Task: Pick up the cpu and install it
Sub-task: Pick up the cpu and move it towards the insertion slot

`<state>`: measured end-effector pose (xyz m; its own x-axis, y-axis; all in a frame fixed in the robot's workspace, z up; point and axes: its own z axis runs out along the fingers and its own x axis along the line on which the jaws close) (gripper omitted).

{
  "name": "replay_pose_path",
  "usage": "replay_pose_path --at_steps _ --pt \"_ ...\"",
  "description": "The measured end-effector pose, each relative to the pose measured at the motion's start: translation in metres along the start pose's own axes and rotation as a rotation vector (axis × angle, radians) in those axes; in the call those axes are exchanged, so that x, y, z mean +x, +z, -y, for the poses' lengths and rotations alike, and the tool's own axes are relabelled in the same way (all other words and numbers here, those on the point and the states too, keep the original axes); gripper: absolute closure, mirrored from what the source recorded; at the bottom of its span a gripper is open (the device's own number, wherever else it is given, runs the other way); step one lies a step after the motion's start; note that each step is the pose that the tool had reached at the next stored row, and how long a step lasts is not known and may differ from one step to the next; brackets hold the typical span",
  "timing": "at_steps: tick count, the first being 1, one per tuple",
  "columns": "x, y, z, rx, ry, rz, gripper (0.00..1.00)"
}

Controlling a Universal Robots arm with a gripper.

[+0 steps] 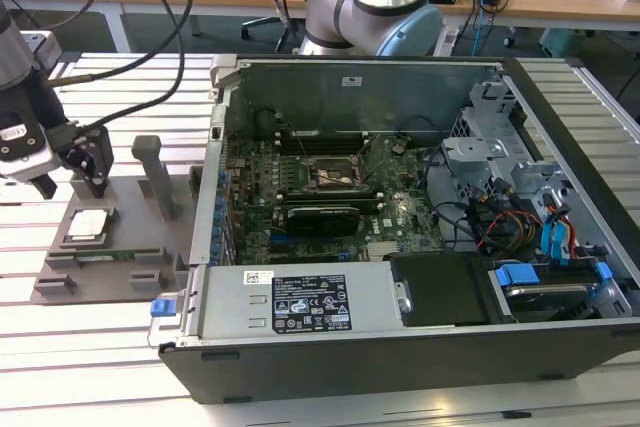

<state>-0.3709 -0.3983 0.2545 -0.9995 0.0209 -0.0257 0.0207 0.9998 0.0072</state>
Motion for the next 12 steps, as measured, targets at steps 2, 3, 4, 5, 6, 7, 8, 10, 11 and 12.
replay_pose_path --at_steps 2,3,4,5,6,7,8,10,11,12 --pt "-0.0001 0.003 -0.0002 0.0074 -0.006 0.0001 0.34" --pt "0.0 0.0054 -0.0007 0.0133 -0.009 0.0002 0.34" --pt "0.0001 0.0073 -0.0012 0.0157 -0.011 0.0002 0.34" --pt "0.0002 0.0093 -0.0016 0.0159 -0.012 0.0003 0.34" --pt "0.0009 0.0135 -0.0025 0.0161 -0.012 0.0003 0.34" --pt "0.0018 0.0159 -0.0031 0.016 -0.013 0.0004 0.34" --pt "0.0027 0.0175 -0.0034 0.0161 -0.013 0.0003 0.34" --pt "0.0062 0.0226 -0.0041 0.016 -0.013 0.0004 0.34" --pt "0.0064 0.0247 -0.004 0.016 -0.013 0.0003 0.34" --pt "0.0065 0.0275 -0.004 0.016 -0.014 0.0003 0.34"
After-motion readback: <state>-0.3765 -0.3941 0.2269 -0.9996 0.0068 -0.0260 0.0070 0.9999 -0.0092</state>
